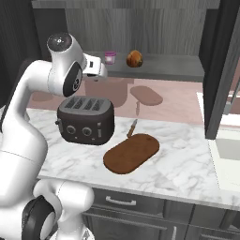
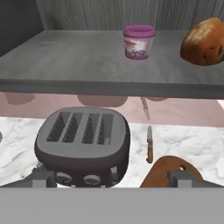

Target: Pick the bread, place it on the cutting board, pick the jam, place it on the counter, and close the cabinet.

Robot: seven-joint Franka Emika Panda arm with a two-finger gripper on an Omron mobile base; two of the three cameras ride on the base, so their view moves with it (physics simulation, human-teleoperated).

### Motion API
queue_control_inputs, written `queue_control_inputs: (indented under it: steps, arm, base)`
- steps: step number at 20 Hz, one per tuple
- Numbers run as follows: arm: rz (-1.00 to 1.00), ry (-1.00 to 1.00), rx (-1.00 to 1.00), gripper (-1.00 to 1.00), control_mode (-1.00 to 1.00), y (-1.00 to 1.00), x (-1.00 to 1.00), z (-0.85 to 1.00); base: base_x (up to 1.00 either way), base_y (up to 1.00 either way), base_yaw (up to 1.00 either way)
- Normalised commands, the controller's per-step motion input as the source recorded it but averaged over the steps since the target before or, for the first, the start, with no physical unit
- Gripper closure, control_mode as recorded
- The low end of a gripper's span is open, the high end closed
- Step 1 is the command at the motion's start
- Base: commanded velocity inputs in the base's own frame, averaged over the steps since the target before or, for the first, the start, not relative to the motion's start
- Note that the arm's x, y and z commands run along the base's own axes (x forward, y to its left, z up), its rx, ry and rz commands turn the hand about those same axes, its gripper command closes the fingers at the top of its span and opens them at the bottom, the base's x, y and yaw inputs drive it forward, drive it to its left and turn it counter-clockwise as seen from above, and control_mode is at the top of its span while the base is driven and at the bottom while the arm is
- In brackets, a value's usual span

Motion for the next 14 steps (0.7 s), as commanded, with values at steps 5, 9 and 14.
queue_control_inputs:
  steps: [5, 9, 14]
  arm:
    - [0.0, -0.01, 0.0, -1.0, -1.0, -0.01, 0.24, 0.0]
    - [0.0, -0.02, 0.0, -1.0, -1.0, -0.04, 0.22, 0.0]
    - [0.0, 0.0, 0.0, -1.0, -1.0, -0.06, 0.27, 0.05]
  base:
    - [0.0, 0.0, 0.0]
    - [0.0, 0.0, 0.0]
    - [0.0, 0.0, 0.0]
